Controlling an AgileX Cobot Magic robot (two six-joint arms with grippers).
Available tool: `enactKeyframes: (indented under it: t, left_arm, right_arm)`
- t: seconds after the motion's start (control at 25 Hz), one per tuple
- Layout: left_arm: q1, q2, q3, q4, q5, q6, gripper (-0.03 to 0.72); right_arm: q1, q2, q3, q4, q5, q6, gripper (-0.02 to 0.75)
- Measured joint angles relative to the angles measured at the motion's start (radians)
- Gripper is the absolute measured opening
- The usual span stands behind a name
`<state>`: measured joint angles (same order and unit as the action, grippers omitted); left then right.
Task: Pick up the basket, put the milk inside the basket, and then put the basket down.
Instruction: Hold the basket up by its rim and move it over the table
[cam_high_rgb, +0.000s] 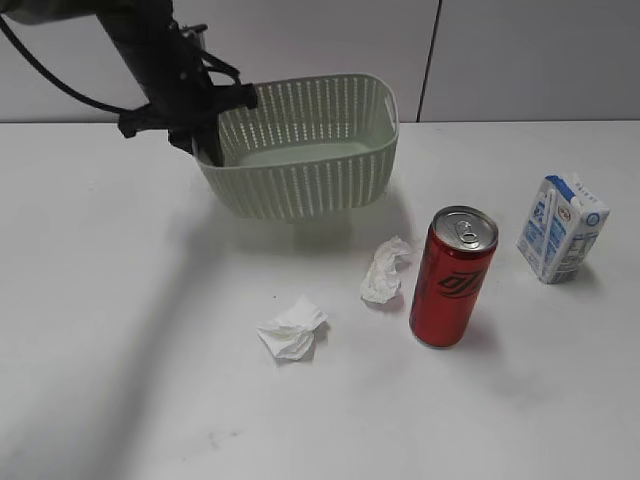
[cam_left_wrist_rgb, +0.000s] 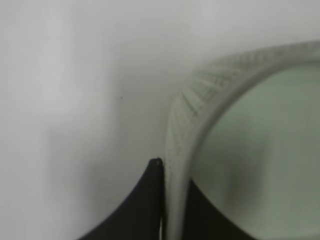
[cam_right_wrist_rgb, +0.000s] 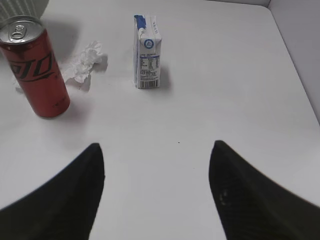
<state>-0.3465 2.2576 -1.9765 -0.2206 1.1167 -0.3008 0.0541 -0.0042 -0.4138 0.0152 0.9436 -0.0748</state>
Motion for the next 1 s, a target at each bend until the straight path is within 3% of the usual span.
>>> enactKeyframes:
  t: [0.36,0.52,0.8,1.0]
  left_arm:
    - [0.008,-0.104,0.006,-0.006,0.102,-0.005,0.0]
    - [0.003,-0.17,0.06,0.016,0.102,-0.08,0.0]
    - [-0.009,-0.347,0.345,0.049,0.092,-0.135,0.0]
    - [-0.053,-0.518,0.622,0.092,-0.062,-0.149,0.0]
  right_arm:
    - [0.0,0.0,0.0,0.0,0.0,0.0,0.519]
    - [0.0,0.0,0.0,0.0,0.0,0.0,0.519]
    - [0.0,0.0,0.0,0.0,0.0,0.0,0.519]
    - [0.0,0.0,0.0,0.0,0.0,0.0,0.519]
